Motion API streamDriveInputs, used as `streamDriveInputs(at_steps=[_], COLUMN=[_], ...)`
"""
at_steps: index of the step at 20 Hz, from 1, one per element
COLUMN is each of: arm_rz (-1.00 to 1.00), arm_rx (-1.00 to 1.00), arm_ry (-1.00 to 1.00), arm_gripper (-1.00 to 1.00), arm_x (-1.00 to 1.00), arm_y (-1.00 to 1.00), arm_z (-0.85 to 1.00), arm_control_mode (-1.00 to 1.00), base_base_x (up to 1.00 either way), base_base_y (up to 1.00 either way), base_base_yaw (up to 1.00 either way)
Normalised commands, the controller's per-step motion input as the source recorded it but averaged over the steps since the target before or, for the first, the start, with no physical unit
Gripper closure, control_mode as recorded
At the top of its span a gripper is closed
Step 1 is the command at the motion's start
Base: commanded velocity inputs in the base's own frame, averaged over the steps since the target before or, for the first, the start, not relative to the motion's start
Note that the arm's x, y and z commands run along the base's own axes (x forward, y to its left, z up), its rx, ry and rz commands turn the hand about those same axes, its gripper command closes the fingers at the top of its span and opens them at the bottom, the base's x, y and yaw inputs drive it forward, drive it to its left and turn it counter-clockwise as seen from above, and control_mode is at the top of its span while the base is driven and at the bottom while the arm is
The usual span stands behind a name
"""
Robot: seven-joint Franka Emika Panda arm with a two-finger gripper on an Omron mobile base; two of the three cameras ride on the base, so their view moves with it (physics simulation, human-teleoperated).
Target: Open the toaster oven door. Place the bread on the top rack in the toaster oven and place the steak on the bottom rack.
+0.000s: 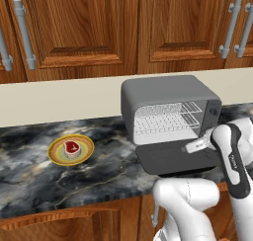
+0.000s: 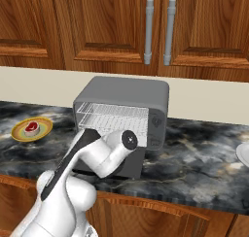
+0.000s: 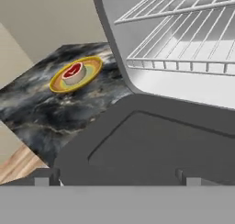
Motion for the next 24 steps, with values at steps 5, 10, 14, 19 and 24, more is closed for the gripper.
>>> streamDriveInputs(at_steps=[5, 10, 14, 19, 24], arm_rz=[0.34, 0.36, 0.26, 0.10, 0.00], arm_rx=[0.20, 0.15, 0.15, 0.10, 0.00], arm_ry=[-0.23, -0.18, -0.08, 0.00, -0.08], arm_gripper=[-1.00, -1.00, -1.00, -1.00, -1.00], arm_x=[-0.05, 0.07, 0.23, 0.32, 0.31], arm_y=[-0.48, -0.45, -0.34, -0.20, -0.08], arm_z=[0.15, 0.15, 0.15, 0.11, -0.11], arm_control_mode=[-1.00, -1.00, -1.00, -1.00, -1.00], base_base_x=[0.00, 0.00, 0.00, 0.00, 0.00], base_base_y=[0.00, 0.00, 0.00, 0.00, 0.00], base_base_yaw=[0.00, 0.00, 0.00, 0.00, 0.00])
